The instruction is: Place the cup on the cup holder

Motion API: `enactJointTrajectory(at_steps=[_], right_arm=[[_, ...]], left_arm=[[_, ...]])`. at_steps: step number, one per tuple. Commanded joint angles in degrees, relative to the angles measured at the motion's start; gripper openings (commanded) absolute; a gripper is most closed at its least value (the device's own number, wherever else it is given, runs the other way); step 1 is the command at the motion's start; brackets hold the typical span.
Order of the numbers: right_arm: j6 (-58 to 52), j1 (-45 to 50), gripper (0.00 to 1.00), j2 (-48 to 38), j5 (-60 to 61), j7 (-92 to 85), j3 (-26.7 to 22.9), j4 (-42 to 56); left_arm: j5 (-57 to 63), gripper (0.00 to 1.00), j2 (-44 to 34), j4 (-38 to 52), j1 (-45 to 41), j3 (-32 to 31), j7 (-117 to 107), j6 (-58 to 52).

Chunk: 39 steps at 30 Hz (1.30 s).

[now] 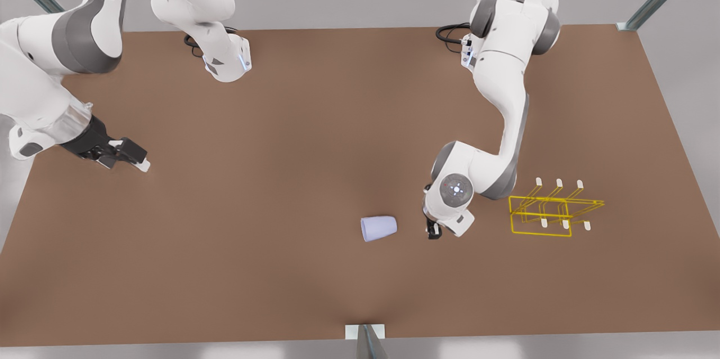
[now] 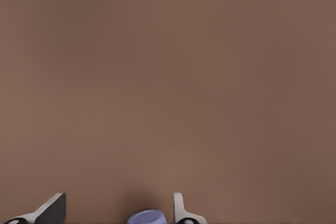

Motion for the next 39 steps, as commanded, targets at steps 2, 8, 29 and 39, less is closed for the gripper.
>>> enactJointTrajectory(at_steps=[2,8,29,39], right_arm=[[-4.79,-0.87,1.00,-2.47,-8.55,-1.26,1.98,-4.49],[-5.05,-1.04,1.00,3.77,-8.29,-1.01,2.07,3.25],[-5.05,-2.27,1.00,3.95,-7.94,-0.83,1.10,3.87],[-5.05,-2.36,1.00,4.39,-7.85,-0.92,1.10,4.31]], left_arm=[[1.20,1.00,1.41,0.31,0.24,0.00,-15.92,5.63],[-1.70,1.00,3.43,-0.04,2.96,0.09,-22.17,5.54],[-2.32,1.00,15.21,14.81,-1.78,0.09,-30.78,8.18],[-2.76,1.00,16.61,14.90,-5.48,-0.88,-32.81,17.50]])
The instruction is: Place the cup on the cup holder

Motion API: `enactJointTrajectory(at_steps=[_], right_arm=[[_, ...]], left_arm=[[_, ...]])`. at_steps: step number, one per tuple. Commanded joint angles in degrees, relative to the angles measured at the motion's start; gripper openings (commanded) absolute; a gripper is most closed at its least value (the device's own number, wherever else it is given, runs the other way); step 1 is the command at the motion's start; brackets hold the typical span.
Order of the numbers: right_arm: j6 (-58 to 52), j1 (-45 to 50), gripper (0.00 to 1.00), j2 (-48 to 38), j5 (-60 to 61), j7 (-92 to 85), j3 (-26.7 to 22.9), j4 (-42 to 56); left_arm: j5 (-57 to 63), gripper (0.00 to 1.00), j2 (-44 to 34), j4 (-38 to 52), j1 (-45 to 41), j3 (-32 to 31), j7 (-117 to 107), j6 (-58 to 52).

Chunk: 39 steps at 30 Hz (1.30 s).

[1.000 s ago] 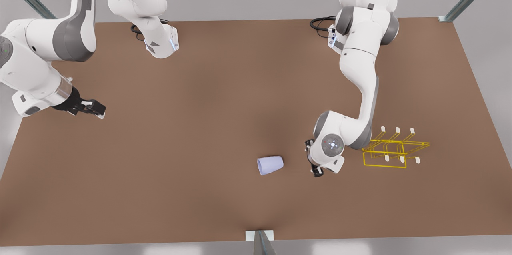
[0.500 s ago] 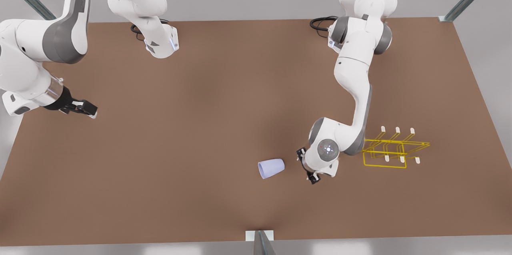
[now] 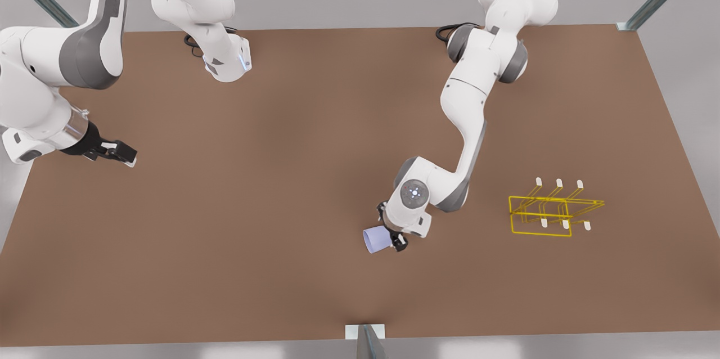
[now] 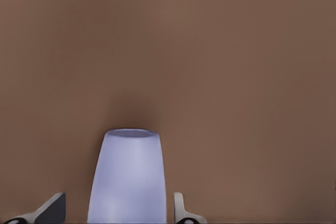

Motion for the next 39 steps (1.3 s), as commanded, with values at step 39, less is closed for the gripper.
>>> enactJointTrajectory(at_steps=[39], right_arm=[[-1.62,-0.11,1.00,2.25,-0.07,0.28,-0.09,2.35]], left_arm=[[-0.06,0.77,5.81,-0.42,-0.05,-1.10,-6.13,12.58]])
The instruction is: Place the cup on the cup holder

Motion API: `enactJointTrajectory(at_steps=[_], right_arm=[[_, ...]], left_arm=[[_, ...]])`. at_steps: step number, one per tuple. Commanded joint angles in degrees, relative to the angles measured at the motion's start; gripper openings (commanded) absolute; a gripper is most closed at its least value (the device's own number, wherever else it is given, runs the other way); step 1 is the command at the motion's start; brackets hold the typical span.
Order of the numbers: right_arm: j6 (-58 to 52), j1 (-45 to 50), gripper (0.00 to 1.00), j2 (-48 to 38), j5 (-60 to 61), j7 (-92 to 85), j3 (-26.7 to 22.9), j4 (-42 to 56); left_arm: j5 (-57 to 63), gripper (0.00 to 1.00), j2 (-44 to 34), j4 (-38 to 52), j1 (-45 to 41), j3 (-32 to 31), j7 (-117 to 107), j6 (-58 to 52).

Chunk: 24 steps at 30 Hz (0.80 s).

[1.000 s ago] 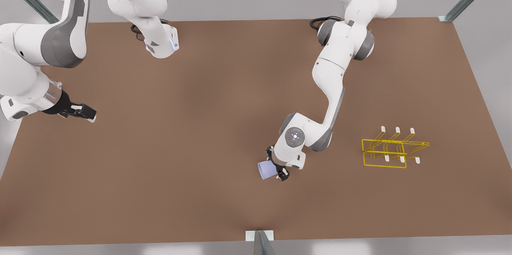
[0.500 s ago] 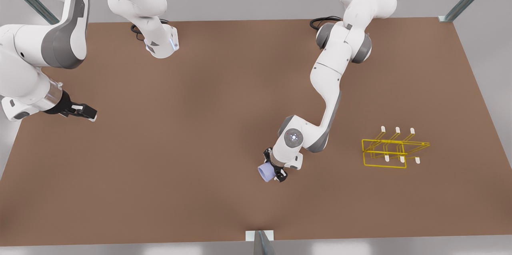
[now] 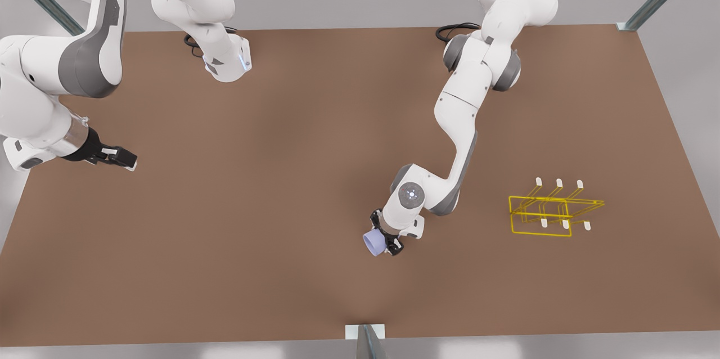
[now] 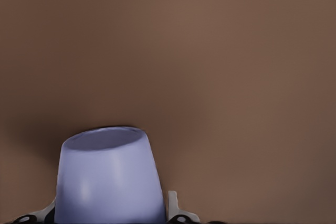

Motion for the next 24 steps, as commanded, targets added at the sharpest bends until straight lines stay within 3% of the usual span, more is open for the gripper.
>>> enactJointTrajectory(at_steps=[1,5,10,12,16,21,22,24], right_arm=[[-0.11,0.02,1.00,-0.01,0.03,0.12,-0.01,0.03],[0.33,-0.16,1.00,0.08,0.03,0.12,-0.01,0.12],[-0.20,-1.39,1.00,-0.27,0.03,-0.58,-0.01,0.03],[-0.20,-1.39,1.00,-0.36,0.03,-0.58,-0.01,0.03],[-0.20,-1.39,1.00,-0.45,0.03,-0.58,-0.01,-0.14],[-0.29,-1.39,1.00,-0.45,0.12,-0.23,-0.01,0.12],[-0.20,-1.39,1.00,-0.45,0.12,-0.40,-0.01,0.30],[-0.20,-1.39,1.00,-0.45,0.12,-0.85,-0.01,0.38]], left_arm=[[0.03,0.76,-0.07,0.03,0.00,0.00,-0.54,0.48],[0.21,0.77,-1.65,-0.06,0.00,-0.17,-0.27,-1.45],[0.73,0.78,-10.26,-0.41,-1.14,-1.14,2.71,-15.78],[8.37,0.78,-14.13,-6.73,-4.66,-1.14,4.74,-16.22],[22.17,0.78,-15.19,-8.93,-12.13,-1.14,4.83,-24.65],[37.38,0.78,-16.24,-9.02,-19.16,-0.88,6.14,-51.11],[40.98,0.78,-17.55,-10.95,-20.48,-0.88,5.53,-53.05],[49.51,0.78,-22.22,-24.40,-22.33,-0.97,4.91,-49.36]])
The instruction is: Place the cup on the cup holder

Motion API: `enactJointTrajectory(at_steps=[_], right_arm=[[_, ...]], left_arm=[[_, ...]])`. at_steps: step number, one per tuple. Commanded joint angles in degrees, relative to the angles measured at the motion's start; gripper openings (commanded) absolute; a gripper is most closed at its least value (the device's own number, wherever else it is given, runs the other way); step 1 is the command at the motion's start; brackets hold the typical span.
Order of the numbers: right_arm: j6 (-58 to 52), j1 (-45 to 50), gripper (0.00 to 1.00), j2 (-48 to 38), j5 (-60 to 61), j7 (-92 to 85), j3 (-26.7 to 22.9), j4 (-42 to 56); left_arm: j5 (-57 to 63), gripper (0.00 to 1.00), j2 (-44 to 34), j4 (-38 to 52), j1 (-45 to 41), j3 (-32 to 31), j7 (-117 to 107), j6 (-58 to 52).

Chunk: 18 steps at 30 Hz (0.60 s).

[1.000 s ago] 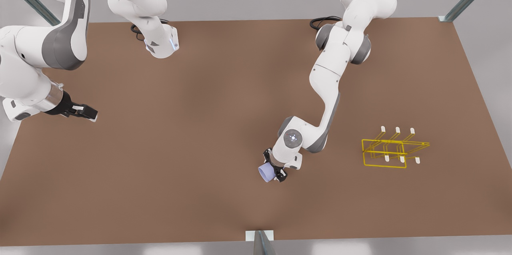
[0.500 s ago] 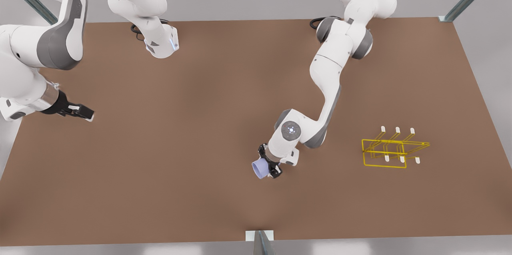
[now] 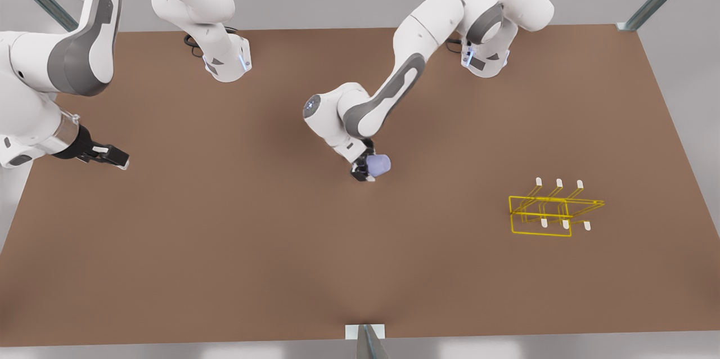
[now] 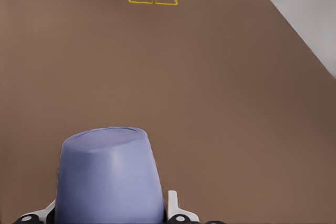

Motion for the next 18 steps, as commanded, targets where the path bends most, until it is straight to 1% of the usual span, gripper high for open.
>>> enactJointTrajectory(at_steps=[1,3,4,5,7,10,12,14,18], right_arm=[[0.07,0.10,1.00,-0.01,0.04,-0.51,-0.01,0.08],[-0.02,0.01,1.00,-0.01,0.04,-0.42,-0.01,0.08],[-0.02,0.01,1.00,-0.01,0.04,-0.42,-0.01,0.08],[-0.02,0.01,1.00,-0.01,0.04,-0.33,-0.01,-0.01],[-0.02,0.01,1.00,-0.01,0.04,-0.24,-0.01,-0.01],[-0.02,-0.08,1.00,-0.01,0.04,-0.24,-0.01,-0.10],[-0.02,0.01,1.00,-0.01,0.04,0.02,-0.01,-0.10],[-0.11,-0.08,1.00,-0.01,0.04,0.02,-0.01,-0.10],[-0.28,0.01,1.00,-0.01,0.13,0.20,-0.01,-0.10]], left_arm=[[13.74,0.78,-1.47,-6.78,-0.77,0.01,0.39,-9.54],[21.91,0.78,-3.14,-11.17,-0.33,0.10,-3.04,-8.93],[23.50,0.78,-4.99,-13.81,-0.15,0.28,-2.96,-6.20],[24.20,0.78,-6.57,-13.90,0.11,0.28,-2.43,-5.85],[24.38,0.78,-7.28,-14.25,0.11,0.36,-2.16,-6.20],[28.16,0.78,-8.51,-17.06,1.52,1.77,-2.69,-5.06],[32.81,0.78,-11.49,-22.95,3.80,1.86,-2.96,-3.39],[35.71,0.78,-12.28,-26.99,6.00,1.86,-3.66,-1.45],[38.35,0.78,-14.74,-37.10,7.23,1.95,-6.65,-0.31]])
